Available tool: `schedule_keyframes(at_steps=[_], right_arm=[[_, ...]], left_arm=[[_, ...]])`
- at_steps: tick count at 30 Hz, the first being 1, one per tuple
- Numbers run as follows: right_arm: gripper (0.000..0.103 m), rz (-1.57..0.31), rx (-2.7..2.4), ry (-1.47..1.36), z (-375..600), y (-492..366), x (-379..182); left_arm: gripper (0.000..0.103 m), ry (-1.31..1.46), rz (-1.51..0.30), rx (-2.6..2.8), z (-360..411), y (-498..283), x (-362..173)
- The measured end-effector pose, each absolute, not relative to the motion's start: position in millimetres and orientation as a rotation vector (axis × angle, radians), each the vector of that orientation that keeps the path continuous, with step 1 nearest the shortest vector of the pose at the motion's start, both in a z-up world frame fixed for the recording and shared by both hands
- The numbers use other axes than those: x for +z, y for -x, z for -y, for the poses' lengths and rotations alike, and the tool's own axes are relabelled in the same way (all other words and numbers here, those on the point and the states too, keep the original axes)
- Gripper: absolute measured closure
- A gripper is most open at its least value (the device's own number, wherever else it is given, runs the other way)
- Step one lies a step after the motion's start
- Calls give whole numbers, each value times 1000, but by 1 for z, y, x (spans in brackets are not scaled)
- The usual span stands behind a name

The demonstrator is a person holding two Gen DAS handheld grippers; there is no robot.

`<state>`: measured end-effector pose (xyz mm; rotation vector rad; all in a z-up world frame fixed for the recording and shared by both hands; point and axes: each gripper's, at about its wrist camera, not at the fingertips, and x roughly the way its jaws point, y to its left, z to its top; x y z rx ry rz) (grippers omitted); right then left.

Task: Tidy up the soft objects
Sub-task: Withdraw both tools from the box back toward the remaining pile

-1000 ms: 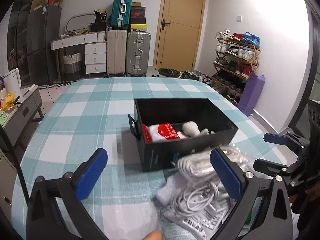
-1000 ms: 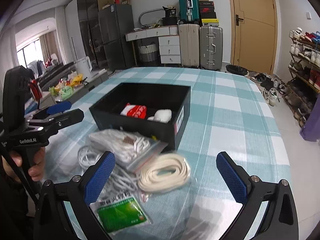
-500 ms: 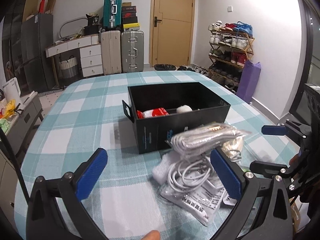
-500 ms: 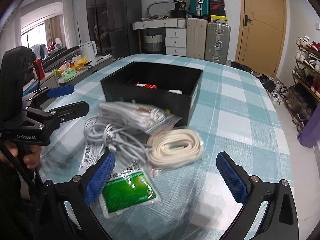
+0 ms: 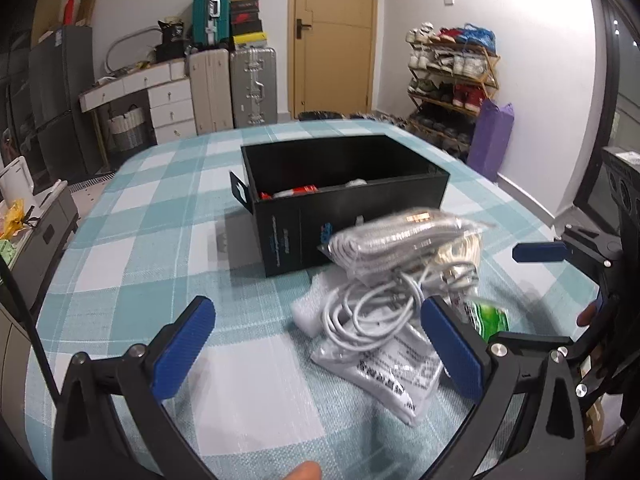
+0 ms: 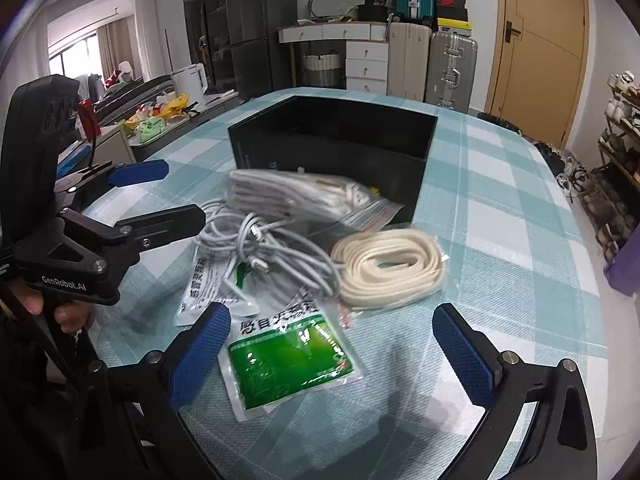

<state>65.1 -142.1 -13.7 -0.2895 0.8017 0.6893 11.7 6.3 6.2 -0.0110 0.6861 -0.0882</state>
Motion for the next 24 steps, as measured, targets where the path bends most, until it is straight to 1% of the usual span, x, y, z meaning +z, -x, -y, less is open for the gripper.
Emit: schedule_keyframes(at_steps=[7,24], right_arm=[[0,-841,744,293,136,-59,-23],[0,-889,775,307,128,-63,-36]], left_arm=[[0,2,-748,-116,-3,-9,-4],[0,71,-795,-141,-8,-11,-8]])
